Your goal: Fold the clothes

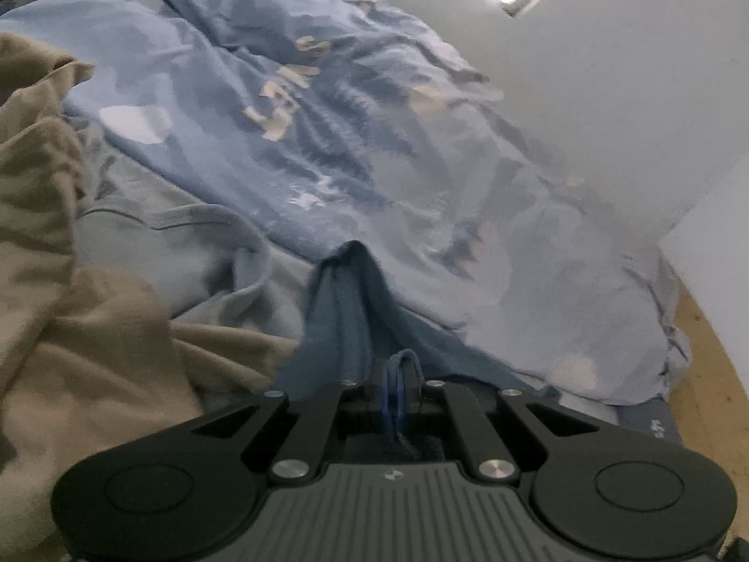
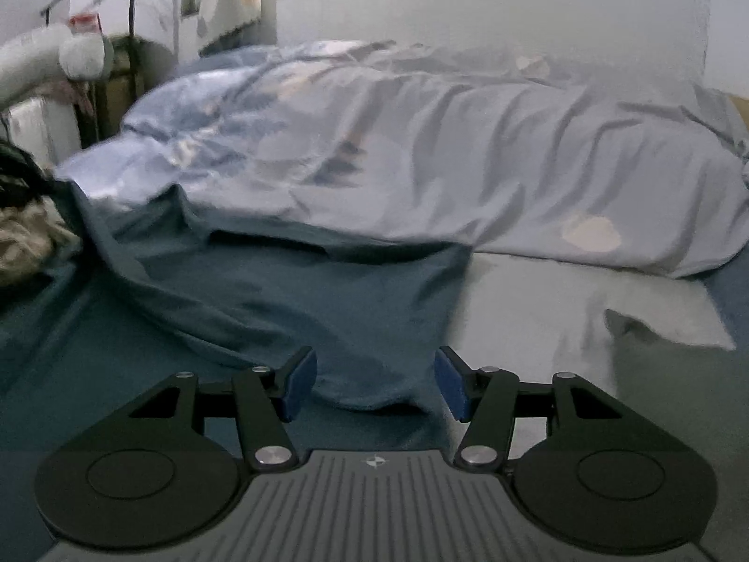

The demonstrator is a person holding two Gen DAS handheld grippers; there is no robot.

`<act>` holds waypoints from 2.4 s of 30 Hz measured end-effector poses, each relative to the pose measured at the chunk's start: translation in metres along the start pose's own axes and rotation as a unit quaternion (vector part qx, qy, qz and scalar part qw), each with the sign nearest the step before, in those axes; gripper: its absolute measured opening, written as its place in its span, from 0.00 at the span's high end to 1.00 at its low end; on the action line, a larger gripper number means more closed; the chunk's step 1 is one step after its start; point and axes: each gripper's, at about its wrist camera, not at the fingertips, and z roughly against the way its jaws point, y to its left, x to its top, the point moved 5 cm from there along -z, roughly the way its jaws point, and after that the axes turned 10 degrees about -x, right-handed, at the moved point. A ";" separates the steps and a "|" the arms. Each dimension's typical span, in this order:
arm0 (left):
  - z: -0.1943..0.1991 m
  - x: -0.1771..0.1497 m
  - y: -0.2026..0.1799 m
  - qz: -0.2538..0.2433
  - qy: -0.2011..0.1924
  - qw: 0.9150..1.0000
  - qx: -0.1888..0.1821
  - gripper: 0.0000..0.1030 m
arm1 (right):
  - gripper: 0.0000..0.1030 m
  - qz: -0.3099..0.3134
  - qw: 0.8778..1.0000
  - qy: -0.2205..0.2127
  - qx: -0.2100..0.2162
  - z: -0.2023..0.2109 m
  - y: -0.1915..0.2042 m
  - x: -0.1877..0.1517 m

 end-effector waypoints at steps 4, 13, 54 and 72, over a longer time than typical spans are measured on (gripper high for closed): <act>0.019 0.000 0.006 0.006 -0.033 0.999 0.023 0.69 | 0.45 -0.014 1.000 -0.003 0.009 0.018 0.012 -0.011; 0.102 -0.031 0.001 0.036 -0.191 0.981 0.018 0.31 | 0.45 -0.018 1.000 -0.015 0.020 0.053 0.027 -0.005; 0.245 -0.159 0.049 0.089 -0.264 0.958 -0.062 0.30 | 0.43 0.019 0.982 -0.134 0.130 0.264 0.239 -0.033; 0.276 -0.282 0.080 0.218 -0.213 0.951 0.042 0.30 | 0.37 -0.011 0.983 -0.152 0.105 0.259 0.233 -0.151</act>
